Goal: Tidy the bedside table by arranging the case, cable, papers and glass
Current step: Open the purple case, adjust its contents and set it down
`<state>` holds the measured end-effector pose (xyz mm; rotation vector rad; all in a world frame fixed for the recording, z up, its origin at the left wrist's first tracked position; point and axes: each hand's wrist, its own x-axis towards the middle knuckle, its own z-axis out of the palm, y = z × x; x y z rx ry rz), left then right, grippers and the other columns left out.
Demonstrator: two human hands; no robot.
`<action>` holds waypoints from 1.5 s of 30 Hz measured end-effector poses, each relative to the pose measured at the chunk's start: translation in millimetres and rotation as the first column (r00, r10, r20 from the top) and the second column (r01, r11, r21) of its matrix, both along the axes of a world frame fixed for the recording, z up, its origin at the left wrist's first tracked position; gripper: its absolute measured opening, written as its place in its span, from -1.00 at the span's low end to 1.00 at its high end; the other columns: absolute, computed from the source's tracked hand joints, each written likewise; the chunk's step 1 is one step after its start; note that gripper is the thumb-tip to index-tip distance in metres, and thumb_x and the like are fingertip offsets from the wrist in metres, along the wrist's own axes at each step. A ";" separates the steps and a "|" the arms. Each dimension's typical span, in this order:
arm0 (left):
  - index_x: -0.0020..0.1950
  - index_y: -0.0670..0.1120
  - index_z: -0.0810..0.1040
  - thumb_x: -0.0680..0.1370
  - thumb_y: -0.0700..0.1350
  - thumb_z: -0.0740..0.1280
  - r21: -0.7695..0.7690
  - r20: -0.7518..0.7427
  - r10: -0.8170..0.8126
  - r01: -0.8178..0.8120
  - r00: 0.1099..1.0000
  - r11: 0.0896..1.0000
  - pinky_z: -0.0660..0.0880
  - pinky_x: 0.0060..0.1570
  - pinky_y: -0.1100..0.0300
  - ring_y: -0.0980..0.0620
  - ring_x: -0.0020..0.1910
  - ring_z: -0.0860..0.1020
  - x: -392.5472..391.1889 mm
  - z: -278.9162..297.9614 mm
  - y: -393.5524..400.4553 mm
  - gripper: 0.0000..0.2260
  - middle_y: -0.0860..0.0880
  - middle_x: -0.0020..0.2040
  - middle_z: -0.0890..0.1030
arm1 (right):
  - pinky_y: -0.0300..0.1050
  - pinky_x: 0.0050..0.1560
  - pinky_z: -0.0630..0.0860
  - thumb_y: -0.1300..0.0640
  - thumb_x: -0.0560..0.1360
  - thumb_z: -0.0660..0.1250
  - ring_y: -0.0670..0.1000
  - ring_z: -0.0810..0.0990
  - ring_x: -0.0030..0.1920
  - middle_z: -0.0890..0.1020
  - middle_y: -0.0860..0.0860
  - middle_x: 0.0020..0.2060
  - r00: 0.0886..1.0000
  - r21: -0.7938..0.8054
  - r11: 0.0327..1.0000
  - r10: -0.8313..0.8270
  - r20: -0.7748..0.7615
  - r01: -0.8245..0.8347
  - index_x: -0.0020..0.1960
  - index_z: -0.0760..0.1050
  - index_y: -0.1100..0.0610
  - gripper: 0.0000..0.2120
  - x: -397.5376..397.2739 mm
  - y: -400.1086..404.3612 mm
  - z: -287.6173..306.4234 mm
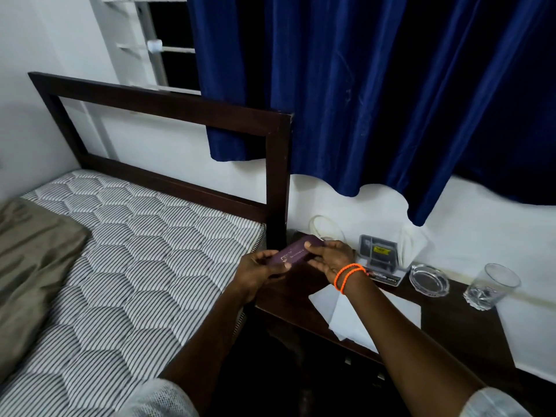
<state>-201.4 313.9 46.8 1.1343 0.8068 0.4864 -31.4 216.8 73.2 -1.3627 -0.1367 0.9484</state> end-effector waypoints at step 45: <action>0.07 -0.03 0.69 0.21 0.41 0.52 0.635 -0.561 0.235 0.230 0.794 0.738 0.59 0.03 0.17 -0.01 -0.02 0.70 27.0 -59.6 1.2 -0.36 -0.02 -0.06 0.75 | 0.00 0.29 0.49 0.06 0.47 0.47 0.22 0.65 0.15 0.69 0.22 0.08 0.775 -0.512 0.846 0.219 0.593 0.152 0.20 0.58 0.26 -0.61 22.1 23.3 -86.6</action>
